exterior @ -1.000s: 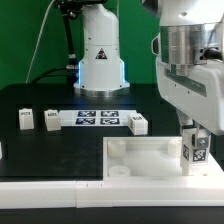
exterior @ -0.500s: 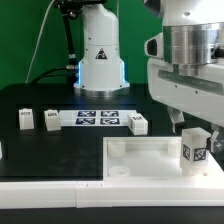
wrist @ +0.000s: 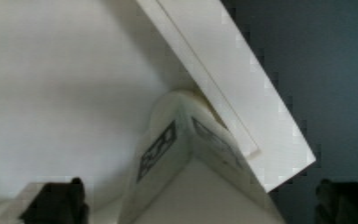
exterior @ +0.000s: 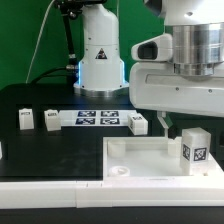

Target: Assemble one leg

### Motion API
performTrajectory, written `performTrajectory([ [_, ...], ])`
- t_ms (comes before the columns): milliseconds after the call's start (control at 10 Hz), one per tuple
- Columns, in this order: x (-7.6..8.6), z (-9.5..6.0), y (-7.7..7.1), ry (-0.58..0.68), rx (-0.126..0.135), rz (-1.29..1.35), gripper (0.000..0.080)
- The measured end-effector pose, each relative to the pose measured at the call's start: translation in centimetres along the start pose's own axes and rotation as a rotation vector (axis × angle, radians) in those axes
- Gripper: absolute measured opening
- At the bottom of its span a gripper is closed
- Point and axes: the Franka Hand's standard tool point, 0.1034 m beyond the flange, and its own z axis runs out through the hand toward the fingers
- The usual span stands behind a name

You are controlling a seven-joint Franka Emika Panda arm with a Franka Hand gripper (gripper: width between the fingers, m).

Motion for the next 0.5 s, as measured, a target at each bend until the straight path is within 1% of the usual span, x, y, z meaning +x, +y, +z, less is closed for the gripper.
performTrajectory([
  [200, -0.03, 0.01, -0.03, 0.001, -0.002, -0.201, 0.0649],
  [500, 0.10, 0.02, 0.16, 0.004, -0.012, -0.517, 0.0649],
])
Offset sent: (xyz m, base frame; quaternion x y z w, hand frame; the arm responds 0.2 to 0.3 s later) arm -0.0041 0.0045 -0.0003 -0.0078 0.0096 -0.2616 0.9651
